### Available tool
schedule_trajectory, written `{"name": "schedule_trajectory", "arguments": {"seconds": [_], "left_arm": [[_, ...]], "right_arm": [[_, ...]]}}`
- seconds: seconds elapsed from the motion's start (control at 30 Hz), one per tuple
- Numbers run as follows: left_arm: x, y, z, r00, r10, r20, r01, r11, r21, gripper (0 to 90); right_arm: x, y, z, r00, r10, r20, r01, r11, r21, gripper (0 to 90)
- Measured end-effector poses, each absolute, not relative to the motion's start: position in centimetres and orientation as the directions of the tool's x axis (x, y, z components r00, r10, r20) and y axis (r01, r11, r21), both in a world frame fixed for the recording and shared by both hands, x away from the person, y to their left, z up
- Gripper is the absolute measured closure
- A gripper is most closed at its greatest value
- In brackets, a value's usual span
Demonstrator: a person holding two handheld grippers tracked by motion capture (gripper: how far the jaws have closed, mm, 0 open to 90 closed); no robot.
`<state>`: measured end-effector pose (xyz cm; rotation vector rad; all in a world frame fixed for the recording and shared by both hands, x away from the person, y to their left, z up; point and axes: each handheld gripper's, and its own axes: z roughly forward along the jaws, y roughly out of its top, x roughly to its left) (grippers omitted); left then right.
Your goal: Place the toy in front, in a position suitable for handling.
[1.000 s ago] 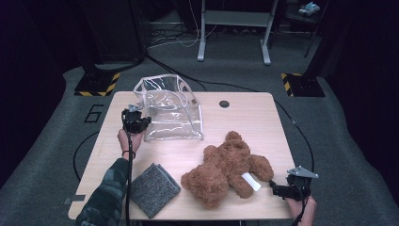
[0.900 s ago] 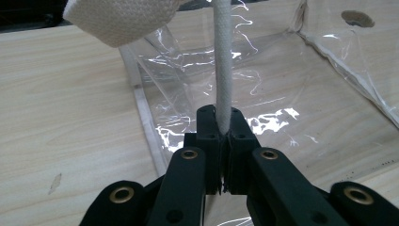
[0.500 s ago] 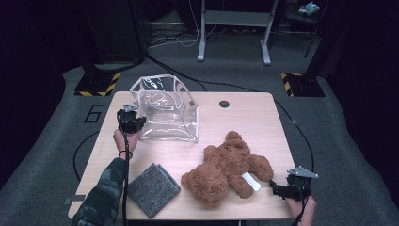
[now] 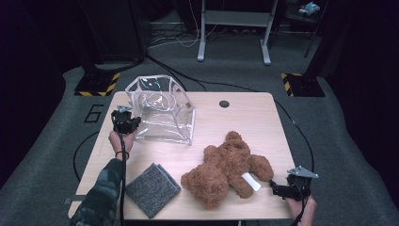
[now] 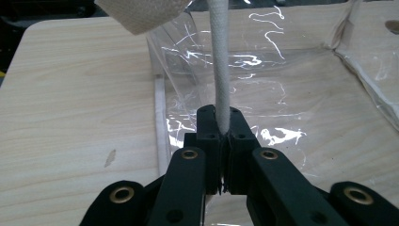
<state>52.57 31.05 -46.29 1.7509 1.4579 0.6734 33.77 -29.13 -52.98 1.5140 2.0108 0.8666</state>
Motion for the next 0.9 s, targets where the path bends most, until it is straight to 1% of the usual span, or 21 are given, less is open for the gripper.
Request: {"name": "schedule_trajectory", "arguments": {"seconds": [0.3, 0.4, 0.63, 0.9], "left_arm": [[52.5, 32.6, -46.3, 0.161, 0.984, -0.073, 0.592, -0.037, 0.805, 87.0], [52.4, 32.9, -46.3, 0.160, 0.985, -0.061, 0.590, -0.046, 0.806, 87.0], [52.3, 34.3, -46.4, 0.102, 0.993, -0.064, 0.592, -0.008, 0.806, 87.0], [52.4, 35.8, -46.5, 0.057, 0.996, -0.067, 0.592, 0.020, 0.806, 86.9]], "right_arm": [[33.8, -29.1, -53.0, -0.276, 0.961, 0.001, 0.661, 0.189, 0.726, 4.1], [33.8, -29.1, -53.0, -0.275, 0.961, 0.001, 0.661, 0.188, 0.726, 4.1], [33.8, -29.1, -53.0, -0.276, 0.961, 0.001, 0.661, 0.189, 0.726, 4.1], [33.7, -29.1, -53.0, -0.270, 0.963, 0.006, 0.665, 0.182, 0.724, 4.2]]}}
